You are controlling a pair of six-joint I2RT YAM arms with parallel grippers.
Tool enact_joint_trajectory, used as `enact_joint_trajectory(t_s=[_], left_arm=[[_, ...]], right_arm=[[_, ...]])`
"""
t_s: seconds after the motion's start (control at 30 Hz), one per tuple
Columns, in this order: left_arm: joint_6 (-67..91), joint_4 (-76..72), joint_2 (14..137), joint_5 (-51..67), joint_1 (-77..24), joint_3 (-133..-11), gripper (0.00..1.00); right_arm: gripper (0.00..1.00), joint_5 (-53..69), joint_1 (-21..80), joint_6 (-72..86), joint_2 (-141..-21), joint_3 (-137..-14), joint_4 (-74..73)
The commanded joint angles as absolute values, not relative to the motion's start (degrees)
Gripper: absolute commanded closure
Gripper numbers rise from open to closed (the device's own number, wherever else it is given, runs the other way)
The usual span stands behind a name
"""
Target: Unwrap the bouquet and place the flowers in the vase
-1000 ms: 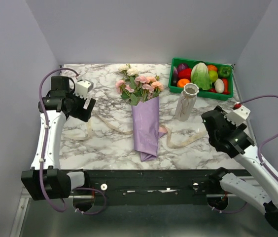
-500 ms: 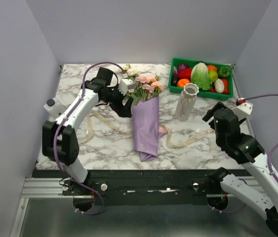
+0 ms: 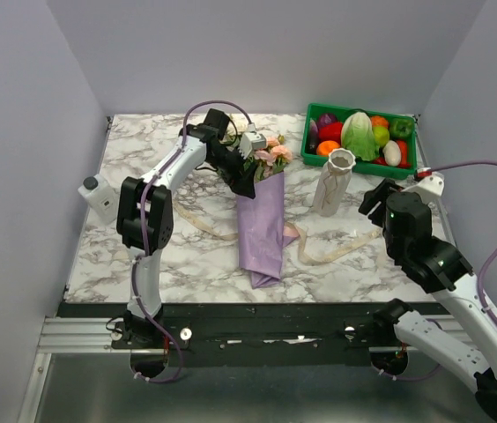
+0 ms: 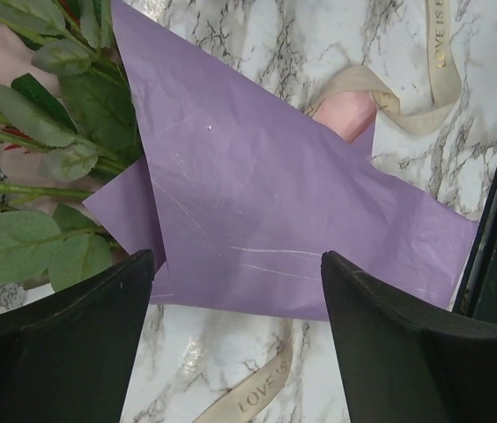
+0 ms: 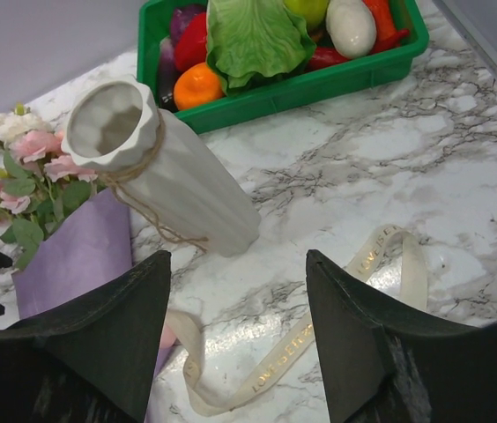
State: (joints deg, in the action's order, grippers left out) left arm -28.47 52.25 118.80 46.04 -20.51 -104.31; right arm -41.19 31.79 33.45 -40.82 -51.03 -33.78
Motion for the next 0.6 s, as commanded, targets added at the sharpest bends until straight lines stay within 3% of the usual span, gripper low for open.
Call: enact_joint_trajectory(t_s=[0.0, 0.33, 0.57], left_arm=[[-31.1, 55.7, 120.8, 48.2, -21.0, -105.3, 0.17], [-30.8, 55.8, 122.8, 47.1, -21.7, -106.3, 0.25], [-30.9, 59.2, 123.0, 47.2, -22.1, -109.9, 0.59]], right_arm=[[0.3, -40.3, 31.7, 31.1, -40.6, -50.9, -31.6], [0.37, -39.6, 31.7, 29.0, -40.7, -51.8, -29.9], [0.41, -39.9, 31.7, 28.4, -39.7, -52.0, -29.8]])
